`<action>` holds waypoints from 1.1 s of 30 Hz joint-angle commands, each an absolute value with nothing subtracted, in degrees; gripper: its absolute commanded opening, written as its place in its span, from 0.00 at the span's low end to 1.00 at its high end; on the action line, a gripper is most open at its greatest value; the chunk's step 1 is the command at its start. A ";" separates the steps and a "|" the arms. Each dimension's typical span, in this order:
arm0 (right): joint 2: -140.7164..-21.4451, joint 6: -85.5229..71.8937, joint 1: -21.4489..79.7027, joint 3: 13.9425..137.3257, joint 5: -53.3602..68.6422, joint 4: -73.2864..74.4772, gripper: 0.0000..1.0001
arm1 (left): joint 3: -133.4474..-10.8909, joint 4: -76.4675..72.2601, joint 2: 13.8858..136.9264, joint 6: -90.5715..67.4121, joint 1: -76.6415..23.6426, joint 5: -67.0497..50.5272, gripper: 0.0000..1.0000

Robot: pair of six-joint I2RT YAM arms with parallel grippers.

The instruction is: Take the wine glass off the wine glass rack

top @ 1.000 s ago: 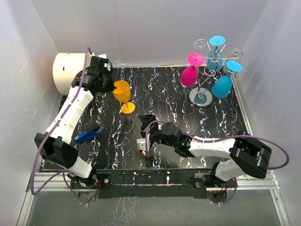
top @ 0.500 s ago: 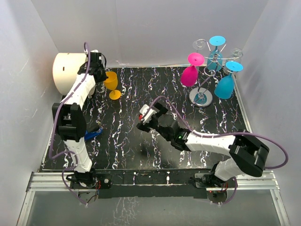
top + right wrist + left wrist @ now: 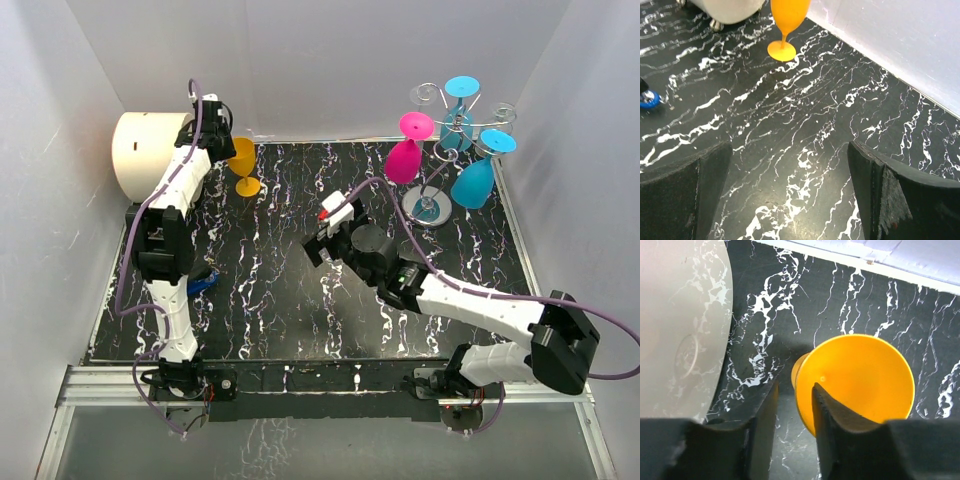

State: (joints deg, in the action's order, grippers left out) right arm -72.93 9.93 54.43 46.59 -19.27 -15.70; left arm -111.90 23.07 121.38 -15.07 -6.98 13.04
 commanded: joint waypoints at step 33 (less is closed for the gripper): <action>-74.68 -15.46 31.97 93.07 -10.82 29.22 0.98 | -67.43 30.29 60.44 -26.92 -7.38 -30.43 0.99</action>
State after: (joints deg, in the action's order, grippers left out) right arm -72.77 -11.29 38.70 87.02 -15.90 27.24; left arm -72.10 31.75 65.60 -23.16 -7.25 -23.14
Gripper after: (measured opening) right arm 0.983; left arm 0.985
